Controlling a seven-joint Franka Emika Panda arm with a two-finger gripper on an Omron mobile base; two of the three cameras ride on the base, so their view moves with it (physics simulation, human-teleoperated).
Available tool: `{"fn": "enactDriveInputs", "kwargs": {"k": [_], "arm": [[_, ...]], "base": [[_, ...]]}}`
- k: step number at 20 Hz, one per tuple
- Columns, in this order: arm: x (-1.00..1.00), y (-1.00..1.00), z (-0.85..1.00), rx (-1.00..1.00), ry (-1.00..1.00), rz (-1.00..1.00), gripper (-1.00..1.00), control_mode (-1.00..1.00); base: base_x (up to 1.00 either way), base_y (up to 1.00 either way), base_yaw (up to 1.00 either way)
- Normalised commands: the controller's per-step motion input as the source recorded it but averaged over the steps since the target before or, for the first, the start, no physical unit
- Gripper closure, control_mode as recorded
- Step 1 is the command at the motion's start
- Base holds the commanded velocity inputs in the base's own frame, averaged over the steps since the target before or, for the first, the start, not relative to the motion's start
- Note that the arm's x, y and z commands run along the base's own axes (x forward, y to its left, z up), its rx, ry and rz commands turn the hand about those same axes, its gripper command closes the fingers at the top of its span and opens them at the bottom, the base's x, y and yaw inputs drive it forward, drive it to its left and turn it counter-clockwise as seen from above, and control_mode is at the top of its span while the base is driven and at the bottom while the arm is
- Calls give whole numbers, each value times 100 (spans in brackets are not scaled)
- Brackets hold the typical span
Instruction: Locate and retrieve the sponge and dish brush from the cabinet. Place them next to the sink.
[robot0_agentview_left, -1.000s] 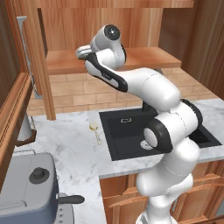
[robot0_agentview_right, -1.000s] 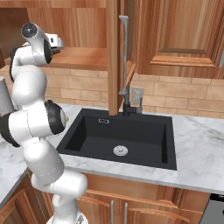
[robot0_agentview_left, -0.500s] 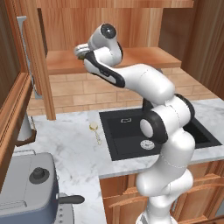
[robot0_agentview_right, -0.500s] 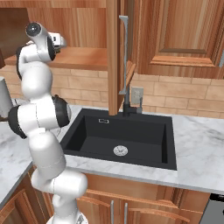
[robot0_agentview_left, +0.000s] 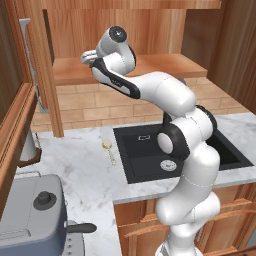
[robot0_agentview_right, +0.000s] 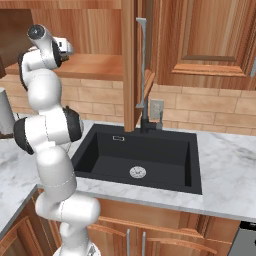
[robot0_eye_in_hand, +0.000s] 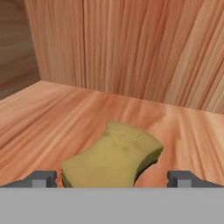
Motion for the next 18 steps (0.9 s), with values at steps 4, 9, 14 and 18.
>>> {"fn": "enactDriveInputs", "kwargs": {"k": [4, 9, 14, 18], "arm": [[7, 0, -11, 0, 0, -1, -100, -100], [15, 0, -14, 0, 0, 0, -100, -100], [18, 0, -15, 0, 0, 0, -100, -100], [3, 0, -14, 1, 2, -1, -100, -100]], "base": [[0, 0, 0], [0, 0, 0], [0, 0, 0], [0, 0, 0]]}}
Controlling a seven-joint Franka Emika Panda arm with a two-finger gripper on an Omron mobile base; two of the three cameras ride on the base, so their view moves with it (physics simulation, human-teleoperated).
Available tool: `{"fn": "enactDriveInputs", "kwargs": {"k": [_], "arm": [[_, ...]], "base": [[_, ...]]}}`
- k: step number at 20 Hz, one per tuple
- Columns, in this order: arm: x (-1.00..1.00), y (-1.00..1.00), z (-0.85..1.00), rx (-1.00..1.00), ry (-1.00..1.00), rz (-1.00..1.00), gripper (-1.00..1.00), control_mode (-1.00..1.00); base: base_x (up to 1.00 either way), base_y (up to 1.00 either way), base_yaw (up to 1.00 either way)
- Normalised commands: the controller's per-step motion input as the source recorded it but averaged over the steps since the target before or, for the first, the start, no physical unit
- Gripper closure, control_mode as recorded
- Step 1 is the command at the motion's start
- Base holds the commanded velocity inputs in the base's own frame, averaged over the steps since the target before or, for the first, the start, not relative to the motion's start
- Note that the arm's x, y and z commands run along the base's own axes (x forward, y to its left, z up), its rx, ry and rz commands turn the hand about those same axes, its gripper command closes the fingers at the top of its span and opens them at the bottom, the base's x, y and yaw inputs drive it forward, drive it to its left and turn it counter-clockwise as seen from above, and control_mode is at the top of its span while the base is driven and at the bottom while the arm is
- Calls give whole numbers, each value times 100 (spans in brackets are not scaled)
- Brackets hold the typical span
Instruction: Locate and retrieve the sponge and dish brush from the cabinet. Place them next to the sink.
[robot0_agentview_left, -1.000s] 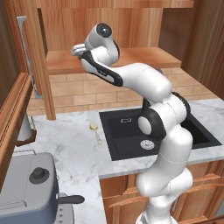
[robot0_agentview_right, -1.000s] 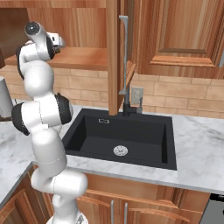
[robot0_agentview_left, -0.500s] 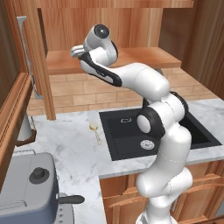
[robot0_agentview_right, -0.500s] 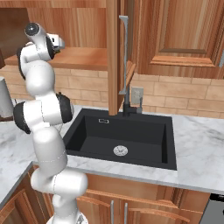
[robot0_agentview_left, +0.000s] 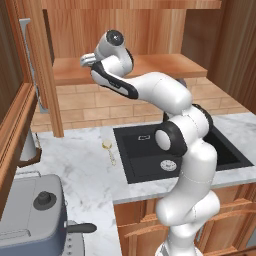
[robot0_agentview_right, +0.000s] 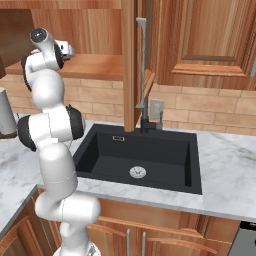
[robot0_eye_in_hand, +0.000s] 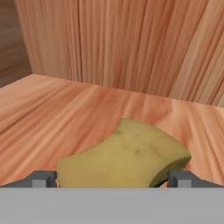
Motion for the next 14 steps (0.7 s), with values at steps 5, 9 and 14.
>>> {"fn": "enactDriveInputs", "kwargs": {"k": [5, 9, 14], "arm": [[0, 1, -25, 4, 3, -4, -100, -100], [0, 0, -25, 4, 0, -5, 100, -100], [1, 1, -11, 1, 0, -1, 100, -100]], "base": [[0, 0, 0], [0, 0, 0], [0, 0, 0]]}}
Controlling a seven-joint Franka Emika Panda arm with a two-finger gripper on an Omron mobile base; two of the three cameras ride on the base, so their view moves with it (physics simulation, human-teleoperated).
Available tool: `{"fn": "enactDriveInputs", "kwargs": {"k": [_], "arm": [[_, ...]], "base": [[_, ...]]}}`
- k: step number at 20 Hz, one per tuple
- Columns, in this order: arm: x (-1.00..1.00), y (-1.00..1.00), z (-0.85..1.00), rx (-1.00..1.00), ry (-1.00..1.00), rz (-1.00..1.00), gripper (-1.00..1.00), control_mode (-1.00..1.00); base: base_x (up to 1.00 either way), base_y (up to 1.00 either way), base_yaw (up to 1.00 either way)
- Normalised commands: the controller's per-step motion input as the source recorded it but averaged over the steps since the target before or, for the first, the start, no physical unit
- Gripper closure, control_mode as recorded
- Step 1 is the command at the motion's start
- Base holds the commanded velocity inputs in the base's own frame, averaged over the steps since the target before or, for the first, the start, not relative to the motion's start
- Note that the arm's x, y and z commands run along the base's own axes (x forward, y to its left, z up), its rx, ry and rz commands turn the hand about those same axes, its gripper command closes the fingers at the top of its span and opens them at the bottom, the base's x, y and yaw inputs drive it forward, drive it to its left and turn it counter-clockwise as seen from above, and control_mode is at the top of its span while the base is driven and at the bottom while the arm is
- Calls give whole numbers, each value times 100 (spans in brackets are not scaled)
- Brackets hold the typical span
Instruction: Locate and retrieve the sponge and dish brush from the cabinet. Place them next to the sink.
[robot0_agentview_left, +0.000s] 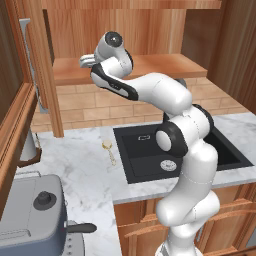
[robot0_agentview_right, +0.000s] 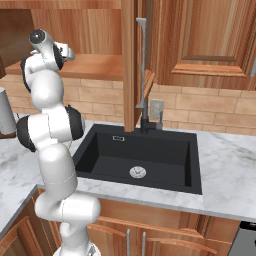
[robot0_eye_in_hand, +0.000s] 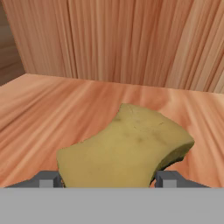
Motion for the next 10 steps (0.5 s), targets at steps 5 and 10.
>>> {"fn": "enactDriveInputs", "kwargs": {"k": [5, 10], "arm": [[6, 8, -1, 0, -1, 0, 100, -100], [-24, 14, 9, 0, -3, 0, 100, -100]], "base": [[0, 0, 0], [0, 0, 0]]}}
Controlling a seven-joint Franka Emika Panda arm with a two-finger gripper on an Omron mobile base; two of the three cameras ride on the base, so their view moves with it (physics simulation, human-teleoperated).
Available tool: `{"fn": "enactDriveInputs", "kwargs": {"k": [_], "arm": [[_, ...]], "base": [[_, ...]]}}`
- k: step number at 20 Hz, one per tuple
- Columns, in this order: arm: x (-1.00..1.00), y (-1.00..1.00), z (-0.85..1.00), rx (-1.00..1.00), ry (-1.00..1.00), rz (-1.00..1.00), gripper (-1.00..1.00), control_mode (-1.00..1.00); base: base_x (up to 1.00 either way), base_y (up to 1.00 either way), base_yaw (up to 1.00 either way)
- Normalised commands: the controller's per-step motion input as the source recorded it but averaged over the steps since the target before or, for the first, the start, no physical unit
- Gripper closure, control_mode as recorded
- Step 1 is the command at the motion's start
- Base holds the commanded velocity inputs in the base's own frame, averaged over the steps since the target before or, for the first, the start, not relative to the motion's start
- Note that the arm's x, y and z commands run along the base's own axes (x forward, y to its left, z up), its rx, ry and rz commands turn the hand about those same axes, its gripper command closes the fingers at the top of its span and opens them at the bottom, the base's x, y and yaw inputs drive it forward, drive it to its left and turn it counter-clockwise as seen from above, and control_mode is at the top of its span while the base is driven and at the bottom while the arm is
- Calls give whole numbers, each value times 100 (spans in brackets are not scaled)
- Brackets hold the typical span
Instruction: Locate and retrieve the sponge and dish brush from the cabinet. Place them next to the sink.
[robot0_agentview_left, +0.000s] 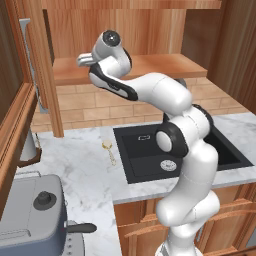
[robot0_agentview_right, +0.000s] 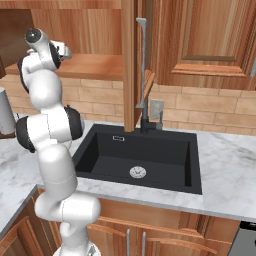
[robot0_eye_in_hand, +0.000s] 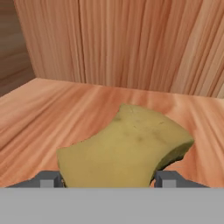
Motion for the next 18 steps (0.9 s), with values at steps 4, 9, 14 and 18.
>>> {"fn": "enactDriveInputs", "kwargs": {"k": [4, 9, 14, 18], "arm": [[-31, 5, 21, -2, -1, 0, 100, -100], [-42, 0, 7, -1, -2, 0, 100, -100], [-62, -2, 0, 0, -4, -1, 100, -100], [-76, -15, 0, 0, -5, -3, 100, -100]], "base": [[0, 0, 0], [0, 0, 0], [0, 0, 0], [0, 0, 0]]}}
